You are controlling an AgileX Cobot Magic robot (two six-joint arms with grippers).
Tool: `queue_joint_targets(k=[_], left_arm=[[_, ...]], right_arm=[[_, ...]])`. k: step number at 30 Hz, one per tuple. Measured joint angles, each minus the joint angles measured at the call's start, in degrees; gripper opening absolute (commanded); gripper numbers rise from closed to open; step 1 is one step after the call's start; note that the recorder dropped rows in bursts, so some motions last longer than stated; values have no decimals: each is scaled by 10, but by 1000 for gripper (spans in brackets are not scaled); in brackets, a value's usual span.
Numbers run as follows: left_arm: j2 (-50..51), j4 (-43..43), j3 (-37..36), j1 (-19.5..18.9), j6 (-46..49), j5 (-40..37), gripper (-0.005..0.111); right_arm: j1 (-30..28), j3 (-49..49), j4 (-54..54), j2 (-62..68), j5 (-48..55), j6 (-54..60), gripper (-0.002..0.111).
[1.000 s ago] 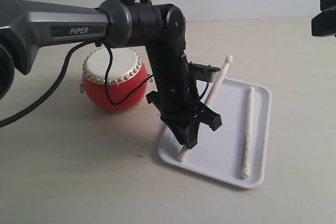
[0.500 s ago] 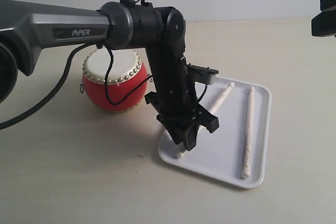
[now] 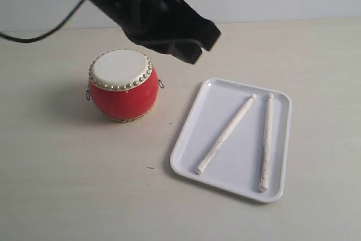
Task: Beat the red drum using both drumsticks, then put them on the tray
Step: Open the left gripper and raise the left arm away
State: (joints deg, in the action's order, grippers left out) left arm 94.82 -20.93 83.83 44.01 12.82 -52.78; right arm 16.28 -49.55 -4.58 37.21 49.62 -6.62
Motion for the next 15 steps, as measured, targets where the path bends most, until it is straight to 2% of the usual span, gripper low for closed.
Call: queue_joint_targets(k=[3,8,12,15], left_arm=[[-167,-11,-181,0,11,184,0],[-385,-11,-387,0,16,332,0],[-509,-12,-445,0,17,367,0],[-567,-13,-448,0,17,369,0]], right_arm=[[0,83,1,-89,-8,22,0],[0,178,4,-154,-12,32,0],[0,181,4,-164,-11,32,0],[0,181,2,-164,-11,32,0]])
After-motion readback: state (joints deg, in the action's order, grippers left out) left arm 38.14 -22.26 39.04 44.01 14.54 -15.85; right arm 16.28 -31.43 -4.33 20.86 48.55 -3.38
